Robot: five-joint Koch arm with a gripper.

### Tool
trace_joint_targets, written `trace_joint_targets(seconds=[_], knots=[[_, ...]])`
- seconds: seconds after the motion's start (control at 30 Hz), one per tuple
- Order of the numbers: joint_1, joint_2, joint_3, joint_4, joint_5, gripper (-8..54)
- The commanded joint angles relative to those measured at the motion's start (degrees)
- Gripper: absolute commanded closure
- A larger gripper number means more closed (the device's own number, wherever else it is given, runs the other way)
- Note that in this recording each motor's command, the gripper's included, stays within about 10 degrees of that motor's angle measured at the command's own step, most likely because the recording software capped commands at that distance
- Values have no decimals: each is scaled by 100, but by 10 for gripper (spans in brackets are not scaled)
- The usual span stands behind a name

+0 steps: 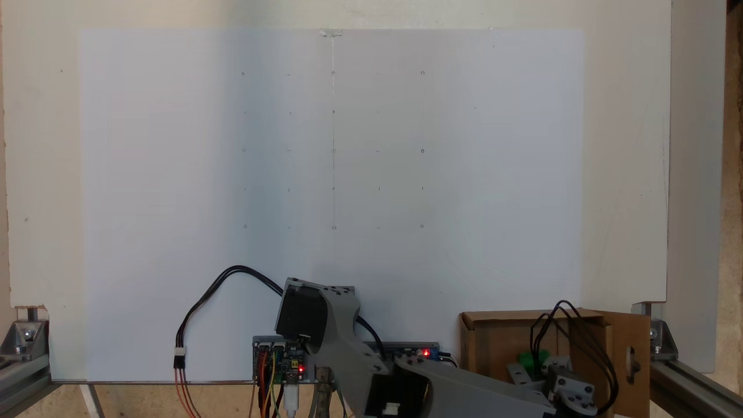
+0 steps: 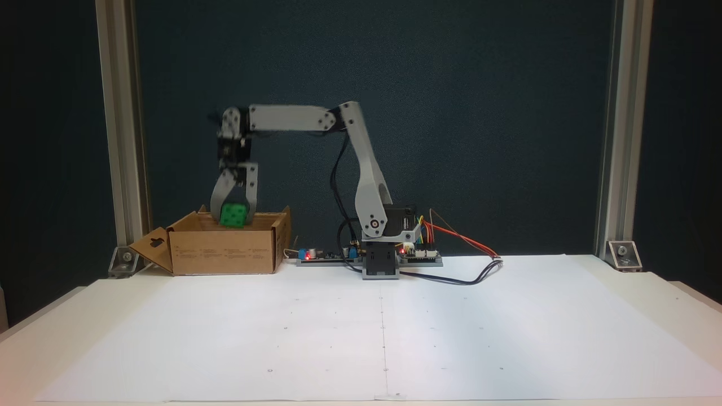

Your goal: Grasp a green dice and put it in the bin.

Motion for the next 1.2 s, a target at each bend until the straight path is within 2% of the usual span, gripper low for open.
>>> trace_joint_targets(seconds=[0.0, 0.1, 0.13, 0.2, 0.3, 0.4, 0.67, 0.87, 1.17], knots=[[149, -158, -369, -149, -527, 336], [229, -343, -369, -211, -606, 336], [237, -378, -369, -220, -598, 320], [334, -448, -360, -185, -589, 146], [413, -448, -369, -202, -563, 58], [554, -413, -378, -229, -536, 52], [431, 1441, -378, -97, 202, 30], [-1538, 2496, -378, 26, 1659, 13], [-5219, 2988, -132, 26, 2918, 6]])
